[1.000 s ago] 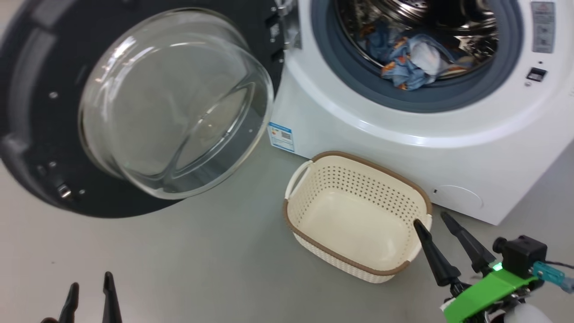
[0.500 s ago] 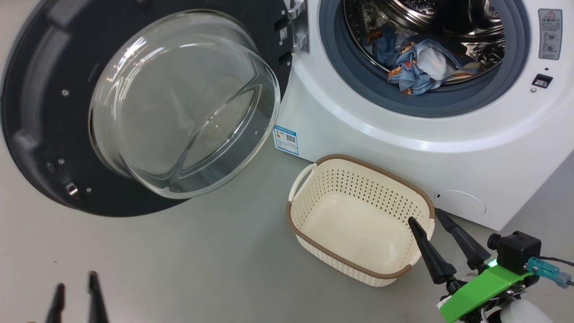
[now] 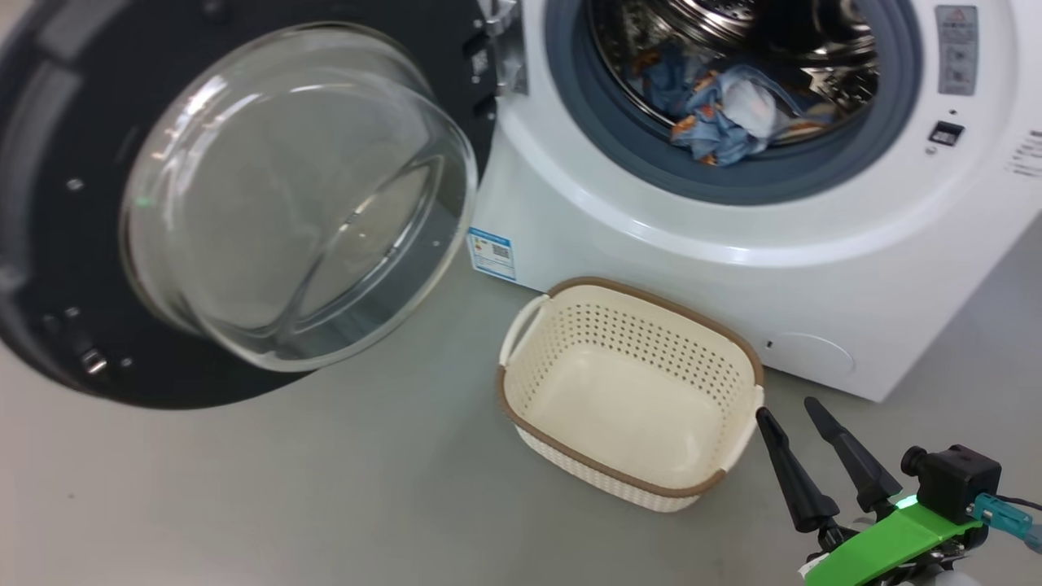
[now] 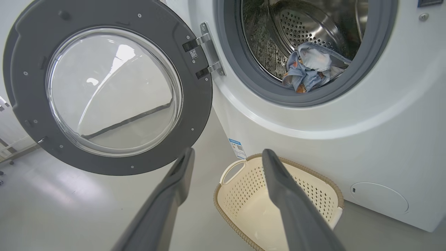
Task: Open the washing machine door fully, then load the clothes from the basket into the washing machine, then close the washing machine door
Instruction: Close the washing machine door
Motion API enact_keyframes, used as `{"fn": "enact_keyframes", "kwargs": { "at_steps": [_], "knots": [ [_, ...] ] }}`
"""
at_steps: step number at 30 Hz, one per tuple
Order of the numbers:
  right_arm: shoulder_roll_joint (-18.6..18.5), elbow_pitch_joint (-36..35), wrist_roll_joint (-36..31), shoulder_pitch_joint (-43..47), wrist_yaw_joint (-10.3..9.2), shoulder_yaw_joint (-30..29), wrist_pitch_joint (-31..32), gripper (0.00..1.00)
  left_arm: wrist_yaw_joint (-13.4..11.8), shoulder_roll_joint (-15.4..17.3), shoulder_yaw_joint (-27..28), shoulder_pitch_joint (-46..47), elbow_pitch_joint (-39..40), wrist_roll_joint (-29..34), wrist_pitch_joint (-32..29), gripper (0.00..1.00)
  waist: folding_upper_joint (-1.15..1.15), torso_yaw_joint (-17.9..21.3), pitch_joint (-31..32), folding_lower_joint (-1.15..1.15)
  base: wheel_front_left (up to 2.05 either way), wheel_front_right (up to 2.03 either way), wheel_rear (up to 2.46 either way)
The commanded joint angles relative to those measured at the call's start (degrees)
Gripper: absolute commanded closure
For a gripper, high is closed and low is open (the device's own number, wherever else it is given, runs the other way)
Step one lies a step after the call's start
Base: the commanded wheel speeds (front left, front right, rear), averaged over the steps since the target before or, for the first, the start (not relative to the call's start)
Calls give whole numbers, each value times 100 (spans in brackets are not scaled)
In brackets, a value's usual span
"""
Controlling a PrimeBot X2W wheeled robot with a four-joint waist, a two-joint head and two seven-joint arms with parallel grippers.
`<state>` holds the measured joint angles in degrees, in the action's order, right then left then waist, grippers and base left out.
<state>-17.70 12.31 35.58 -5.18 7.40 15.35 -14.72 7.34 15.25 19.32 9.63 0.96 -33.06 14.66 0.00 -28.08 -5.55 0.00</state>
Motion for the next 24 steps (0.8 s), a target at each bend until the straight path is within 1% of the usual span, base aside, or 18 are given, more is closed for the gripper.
{"fn": "enact_keyframes", "kwargs": {
  "at_steps": [1, 5, 10, 12, 14, 15, 17, 19, 22, 24],
  "knots": [
    [-46, -156, -47, -30, 9, 59, -28, 0, 12, 443, 266, 348, 104, -202, 34, 100, 0, 222, -143, 0, 0, 0, 0],
    [-12, -198, -72, -101, 9, 6, -28, 0, 13, 1233, 368, 834, -315, -1157, 34, 100, 0, 483, -309, 0, 0, 0, 0],
    [25, -219, -91, -193, 9, -30, -28, 0, 13, 2114, 302, 1335, -1347, -2533, -35, 100, 0, 777, -497, 0, 0, 0, 0],
    [36, -229, -98, -231, 9, -34, -28, 0, 13, 2433, 223, 1517, -1779, -3056, -271, 100, 0, 883, -562, 0, 0, 0, 0],
    [42, -243, -106, -256, 9, -25, -28, 0, 14, 2764, 113, 1638, -2220, -3404, -602, 100, 0, 969, -615, 0, 0, 0, 0],
    [42, -248, -109, -261, 9, -21, -28, 0, 14, 2854, 52, 1723, -2411, -3663, -861, 100, 0, 1001, -642, 0, 0, 0, 0],
    [34, -255, -113, -276, 9, -27, -28, 0, 14, 3105, -76, 1836, -2769, -3914, -1243, 100, 0, 1045, -694, 0, 0, 0, 0],
    [28, -261, -113, -298, 9, -31, -28, 0, 14, 3231, -172, 1978, -3039, -4267, -1700, 100, 0, 1085, -744, 0, 0, 0, 0],
    [15, -282, -117, -332, 9, -57, -28, 0, 14, 3419, -399, 2092, -3342, -4599, -2410, 100, 0, 1107, -825, 0, 0, 0, 0],
    [8, -291, -125, -355, 9, -70, -28, 0, 14, 3514, -509, 2140, -3505, -4740, -2741, 100, 0, 1109, -871, 0, 0, 0, 0]
  ]
}}
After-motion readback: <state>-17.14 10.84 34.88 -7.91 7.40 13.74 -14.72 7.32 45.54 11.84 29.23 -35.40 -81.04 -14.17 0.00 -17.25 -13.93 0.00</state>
